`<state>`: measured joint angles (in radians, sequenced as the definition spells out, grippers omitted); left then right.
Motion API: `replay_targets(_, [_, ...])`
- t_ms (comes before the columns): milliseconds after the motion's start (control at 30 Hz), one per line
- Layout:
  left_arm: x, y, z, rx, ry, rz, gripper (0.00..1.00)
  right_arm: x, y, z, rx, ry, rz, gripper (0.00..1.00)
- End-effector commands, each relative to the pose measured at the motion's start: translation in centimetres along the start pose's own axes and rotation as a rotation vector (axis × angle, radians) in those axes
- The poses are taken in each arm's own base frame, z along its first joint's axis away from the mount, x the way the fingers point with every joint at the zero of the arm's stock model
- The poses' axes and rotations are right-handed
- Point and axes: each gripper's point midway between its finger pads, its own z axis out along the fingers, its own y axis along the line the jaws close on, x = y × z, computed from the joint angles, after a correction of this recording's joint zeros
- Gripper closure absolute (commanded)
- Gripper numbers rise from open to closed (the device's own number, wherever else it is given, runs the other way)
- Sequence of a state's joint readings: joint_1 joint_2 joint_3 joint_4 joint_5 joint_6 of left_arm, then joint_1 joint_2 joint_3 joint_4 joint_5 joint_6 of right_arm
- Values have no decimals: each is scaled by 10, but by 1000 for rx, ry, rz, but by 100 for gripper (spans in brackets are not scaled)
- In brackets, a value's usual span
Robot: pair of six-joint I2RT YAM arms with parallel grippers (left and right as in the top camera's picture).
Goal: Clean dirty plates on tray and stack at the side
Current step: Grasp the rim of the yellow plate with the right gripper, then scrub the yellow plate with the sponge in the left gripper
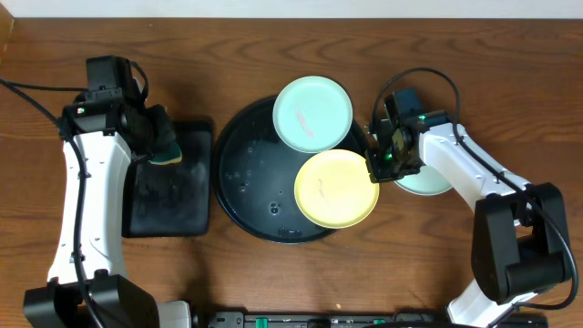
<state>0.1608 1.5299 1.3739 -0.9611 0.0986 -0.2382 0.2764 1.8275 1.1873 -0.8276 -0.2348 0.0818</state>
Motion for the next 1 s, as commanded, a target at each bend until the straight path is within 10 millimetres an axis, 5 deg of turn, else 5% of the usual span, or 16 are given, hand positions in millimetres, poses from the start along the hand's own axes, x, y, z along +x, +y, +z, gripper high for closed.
replay_targets(0, [1,1,2,-6,4,9,92,6,3,5,-3,22,10,99])
replay_targets(233, [2,1,2,-6,6,5,93,5,43,-2,-118,31,1,99])
replay_targets(567, [8,-16,2,10,15,25,92,-19,94,7,-85,-93,251,99])
replay_targets(867, [13,-28,2,21,21,-2,93,-17,110,31,-41,-102,220,99])
replay_targets(967, [17,-36,2,30,25,23,93,-14,107,43,-29,-79,225,92])
